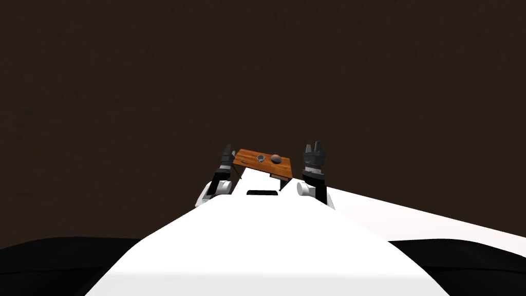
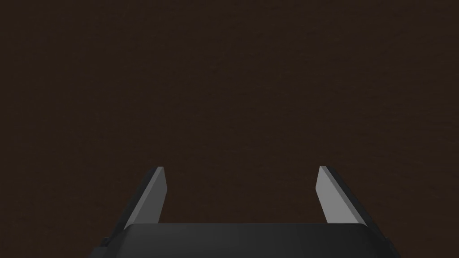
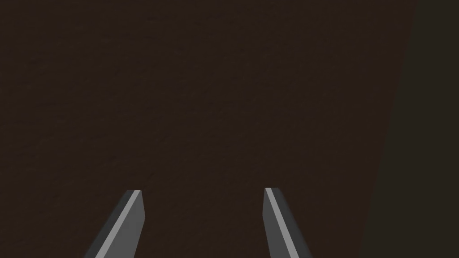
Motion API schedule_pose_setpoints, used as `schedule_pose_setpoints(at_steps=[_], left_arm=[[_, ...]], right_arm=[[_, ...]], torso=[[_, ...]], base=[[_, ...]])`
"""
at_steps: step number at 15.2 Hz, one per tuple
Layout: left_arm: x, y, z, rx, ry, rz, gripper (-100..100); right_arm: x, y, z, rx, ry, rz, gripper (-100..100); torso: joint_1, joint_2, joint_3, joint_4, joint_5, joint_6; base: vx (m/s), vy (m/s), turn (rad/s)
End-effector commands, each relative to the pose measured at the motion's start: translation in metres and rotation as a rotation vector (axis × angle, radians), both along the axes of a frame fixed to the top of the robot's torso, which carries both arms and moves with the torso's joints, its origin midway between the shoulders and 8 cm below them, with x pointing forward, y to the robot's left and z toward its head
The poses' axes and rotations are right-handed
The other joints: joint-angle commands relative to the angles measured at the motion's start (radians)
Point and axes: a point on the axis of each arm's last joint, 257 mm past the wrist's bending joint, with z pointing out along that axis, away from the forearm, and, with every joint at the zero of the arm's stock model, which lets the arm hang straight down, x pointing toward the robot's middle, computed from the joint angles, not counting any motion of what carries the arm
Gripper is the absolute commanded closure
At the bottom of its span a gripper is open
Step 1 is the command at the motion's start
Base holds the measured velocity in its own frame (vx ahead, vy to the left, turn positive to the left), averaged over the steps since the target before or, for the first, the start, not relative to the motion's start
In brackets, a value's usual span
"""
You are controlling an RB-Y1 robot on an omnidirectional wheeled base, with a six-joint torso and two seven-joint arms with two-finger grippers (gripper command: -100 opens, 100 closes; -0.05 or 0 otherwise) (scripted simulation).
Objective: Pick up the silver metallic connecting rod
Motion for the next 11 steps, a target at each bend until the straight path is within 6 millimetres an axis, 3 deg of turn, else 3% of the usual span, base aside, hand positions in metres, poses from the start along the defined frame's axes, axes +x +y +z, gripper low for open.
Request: schedule_pose_setpoints(at_steps=[1,2,5,7,8,11], left_arm=[[0.012,0.005,-0.021,0.009,0.064,0.007,-100],[0.012,0.005,-0.021,0.009,0.064,0.007,-100],[0.030,0.009,-0.050,0.017,0.149,0.018,-100],[0.031,0.010,-0.053,0.017,0.160,0.019,-100],[0.039,0.012,-0.069,0.020,0.207,0.025,-100],[0.048,0.015,-0.088,0.022,0.265,0.033,-100]], right_arm=[[0.000,0.000,0.000,0.000,0.000,0.000,0],[0.000,0.000,0.000,0.000,0.000,0.000,0],[0.000,0.000,0.000,0.000,0.000,0.000,0],[0.000,0.000,0.000,0.000,0.000,0.000,0],[0.000,0.000,0.000,0.000,0.000,0.000,0],[0.000,0.000,0.000,0.000,0.000,0.000,0]], torso=[[0.000,0.000,0.000,0.000,0.000,0.000],[0.000,0.000,0.000,0.000,0.000,0.000],[0.000,0.000,0.000,0.000,0.000,0.000],[0.000,0.000,0.000,0.000,0.000,0.000],[0.000,0.000,0.000,0.000,0.000,0.000],[0.000,0.000,0.000,0.000,0.000,0.000]], base=[[0.024,0.007,-0.032],[0.024,0.008,-0.030],[0.020,0.008,-0.043],[0.019,0.009,-0.022],[0.019,0.006,-0.022],[0.024,0.007,-0.043]])
